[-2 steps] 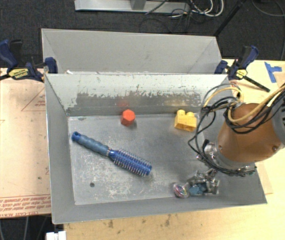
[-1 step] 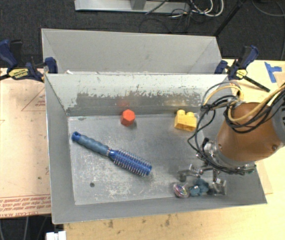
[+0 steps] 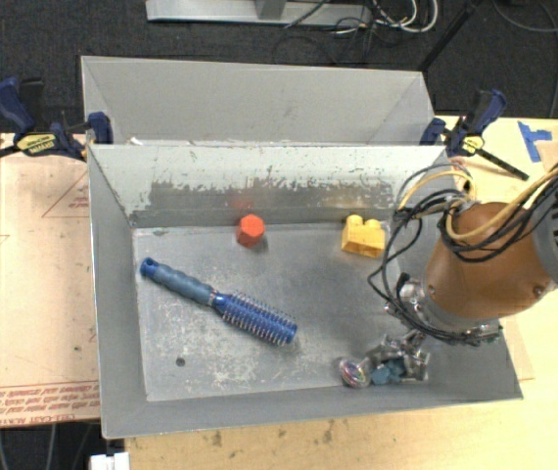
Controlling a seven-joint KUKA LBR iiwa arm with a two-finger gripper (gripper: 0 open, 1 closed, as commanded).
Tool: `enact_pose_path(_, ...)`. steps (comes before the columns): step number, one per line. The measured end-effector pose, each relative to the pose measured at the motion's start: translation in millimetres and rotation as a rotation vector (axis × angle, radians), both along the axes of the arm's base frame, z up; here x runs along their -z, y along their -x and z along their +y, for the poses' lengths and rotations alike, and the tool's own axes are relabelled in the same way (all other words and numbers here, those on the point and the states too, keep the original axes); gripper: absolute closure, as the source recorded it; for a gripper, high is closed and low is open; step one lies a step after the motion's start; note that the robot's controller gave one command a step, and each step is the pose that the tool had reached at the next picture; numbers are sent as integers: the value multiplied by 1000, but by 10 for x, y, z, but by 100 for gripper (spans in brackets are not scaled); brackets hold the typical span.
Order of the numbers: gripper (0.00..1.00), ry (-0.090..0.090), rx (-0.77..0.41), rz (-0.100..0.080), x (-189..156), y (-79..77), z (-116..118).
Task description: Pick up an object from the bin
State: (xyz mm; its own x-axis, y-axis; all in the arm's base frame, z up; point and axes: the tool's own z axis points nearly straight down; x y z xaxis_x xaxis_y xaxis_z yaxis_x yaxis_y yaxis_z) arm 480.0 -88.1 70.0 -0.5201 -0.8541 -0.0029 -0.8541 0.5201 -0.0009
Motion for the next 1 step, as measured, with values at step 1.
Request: enact_pose_path(1,100,3,23,-9,-1582,-127,-127)
